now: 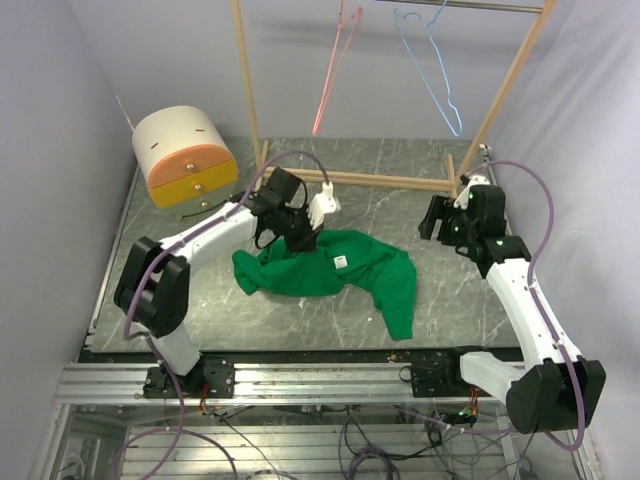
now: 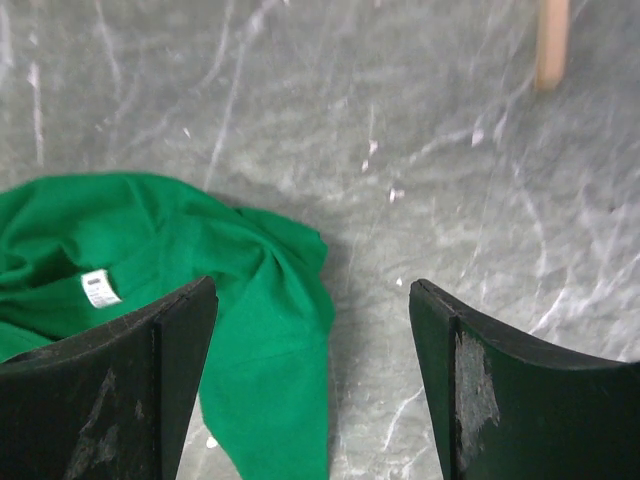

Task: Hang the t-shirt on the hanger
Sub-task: Pick up the T-shirt from the center of the board, then pick up the hanger from the clothesline.

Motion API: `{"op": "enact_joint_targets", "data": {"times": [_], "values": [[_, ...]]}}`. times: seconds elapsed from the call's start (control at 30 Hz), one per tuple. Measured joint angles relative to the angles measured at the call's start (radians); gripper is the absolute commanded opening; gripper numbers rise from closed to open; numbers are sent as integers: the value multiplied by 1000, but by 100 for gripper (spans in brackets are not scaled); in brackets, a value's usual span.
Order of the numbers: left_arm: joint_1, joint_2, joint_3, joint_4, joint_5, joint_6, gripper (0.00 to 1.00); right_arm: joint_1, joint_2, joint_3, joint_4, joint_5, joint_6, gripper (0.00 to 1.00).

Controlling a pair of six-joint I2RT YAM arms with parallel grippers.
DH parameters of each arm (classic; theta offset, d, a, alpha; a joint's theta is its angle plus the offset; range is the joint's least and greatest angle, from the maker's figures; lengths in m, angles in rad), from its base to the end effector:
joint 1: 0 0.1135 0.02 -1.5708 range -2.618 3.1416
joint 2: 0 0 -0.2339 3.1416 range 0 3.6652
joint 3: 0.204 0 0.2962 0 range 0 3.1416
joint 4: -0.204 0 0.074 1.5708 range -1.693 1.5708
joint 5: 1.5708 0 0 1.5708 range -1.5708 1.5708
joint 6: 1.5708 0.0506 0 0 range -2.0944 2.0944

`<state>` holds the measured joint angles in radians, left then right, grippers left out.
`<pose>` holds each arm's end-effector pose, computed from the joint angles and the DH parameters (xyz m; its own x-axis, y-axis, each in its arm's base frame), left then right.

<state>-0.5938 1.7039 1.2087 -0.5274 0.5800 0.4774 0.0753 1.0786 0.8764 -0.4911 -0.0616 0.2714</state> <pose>0.3122 -0.2442 0.1610 -0.3045 0.6693 -0.6778 0.9510 0.2544 -0.1760 0.3003 0.0258 0.2406 -0.6467 0.2196 -0.7304 0.0530 0.9683 0.2441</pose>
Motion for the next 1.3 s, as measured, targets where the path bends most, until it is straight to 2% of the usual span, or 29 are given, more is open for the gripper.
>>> {"op": "enact_joint_targets", "data": {"times": [0.2,0.57,0.7,1.0,1.3], "values": [[0,-94,201,-82,-21,13,7,0,-16,208,-54,10,-41,78],[0,-137,208,-182,-109,43,7,0,-33,493,-217,92,-74,78],[0,-137,208,-183,-120,43,7,0,-1,653,-241,84,-74,80],[0,-137,206,-182,-122,38,7,0,209,995,-127,44,-101,81],[0,-148,163,-180,-107,13,7,0,502,1141,-67,-84,-109,82]]}}
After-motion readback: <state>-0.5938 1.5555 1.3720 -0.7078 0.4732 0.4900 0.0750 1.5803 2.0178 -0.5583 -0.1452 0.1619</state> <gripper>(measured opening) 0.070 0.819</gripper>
